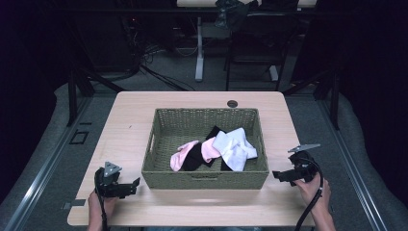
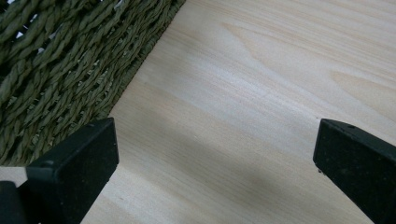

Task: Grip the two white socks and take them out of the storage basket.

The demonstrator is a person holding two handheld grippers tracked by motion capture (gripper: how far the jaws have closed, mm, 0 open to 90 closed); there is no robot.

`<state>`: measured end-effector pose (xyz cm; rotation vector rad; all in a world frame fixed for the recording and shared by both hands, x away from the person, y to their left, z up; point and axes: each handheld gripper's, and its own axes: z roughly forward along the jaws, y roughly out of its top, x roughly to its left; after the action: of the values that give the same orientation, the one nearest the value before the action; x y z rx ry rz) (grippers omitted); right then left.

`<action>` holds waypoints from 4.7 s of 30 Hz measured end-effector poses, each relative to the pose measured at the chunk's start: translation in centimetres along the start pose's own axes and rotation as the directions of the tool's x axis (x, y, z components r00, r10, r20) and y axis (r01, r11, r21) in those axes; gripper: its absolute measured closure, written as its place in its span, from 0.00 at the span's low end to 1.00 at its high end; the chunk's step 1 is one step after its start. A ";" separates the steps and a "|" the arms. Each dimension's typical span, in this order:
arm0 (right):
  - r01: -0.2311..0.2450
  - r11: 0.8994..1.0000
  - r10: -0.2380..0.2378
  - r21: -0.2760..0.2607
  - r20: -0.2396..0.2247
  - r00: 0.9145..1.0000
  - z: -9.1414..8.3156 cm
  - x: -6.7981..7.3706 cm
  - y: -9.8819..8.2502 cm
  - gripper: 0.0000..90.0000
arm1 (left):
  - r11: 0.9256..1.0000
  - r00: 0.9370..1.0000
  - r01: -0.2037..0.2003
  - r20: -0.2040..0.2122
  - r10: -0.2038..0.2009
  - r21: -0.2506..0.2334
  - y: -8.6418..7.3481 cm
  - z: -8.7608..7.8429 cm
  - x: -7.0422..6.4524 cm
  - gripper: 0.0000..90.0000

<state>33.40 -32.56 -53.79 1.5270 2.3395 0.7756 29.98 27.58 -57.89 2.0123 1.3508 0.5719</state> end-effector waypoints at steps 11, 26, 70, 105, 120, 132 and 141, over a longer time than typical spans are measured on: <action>-0.001 1.000 0.001 -0.008 0.001 1.000 -0.4 0.0 -0.3 0.00 | 1.000 1.000 -0.008 0.006 0.008 -0.002 0.3 0.1 -0.2 0.00; 0.025 1.000 -0.026 0.003 0.016 1.000 -1.2 0.0 -0.1 0.00 | 1.000 1.000 -0.014 -0.002 0.014 0.011 0.0 0.4 -0.2 0.00; 0.197 0.979 -0.200 -0.048 -0.066 0.978 -7.5 7.5 13.4 0.00 | 1.000 1.000 -0.004 -0.024 0.004 -0.018 -0.1 -0.2 0.1 0.00; 0.228 0.946 -0.224 0.230 -0.041 0.974 3.7 11.3 16.4 0.20 | 1.000 1.000 0.001 -0.013 -0.001 -0.016 -0.2 -0.2 0.0 0.00; 0.197 0.914 -0.207 0.354 -0.011 0.978 6.2 11.8 15.9 0.57 | 1.000 1.000 -0.001 -0.012 0.000 -0.014 -0.2 -0.1 0.1 0.00; 0.172 0.919 -0.170 0.355 -0.037 0.985 5.4 11.0 16.0 0.96 | 1.000 1.000 -0.001 -0.013 0.001 -0.013 -0.2 -0.1 0.1 0.00; 0.165 0.945 -0.142 0.283 -0.101 0.985 2.5 10.6 16.9 0.97 | 1.000 1.000 -0.001 -0.011 0.001 -0.010 -0.2 -0.1 0.0 0.00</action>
<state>43.20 -16.99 -45.69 1.4168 2.6916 0.4779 29.81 27.65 -57.98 2.0051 1.3506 0.5894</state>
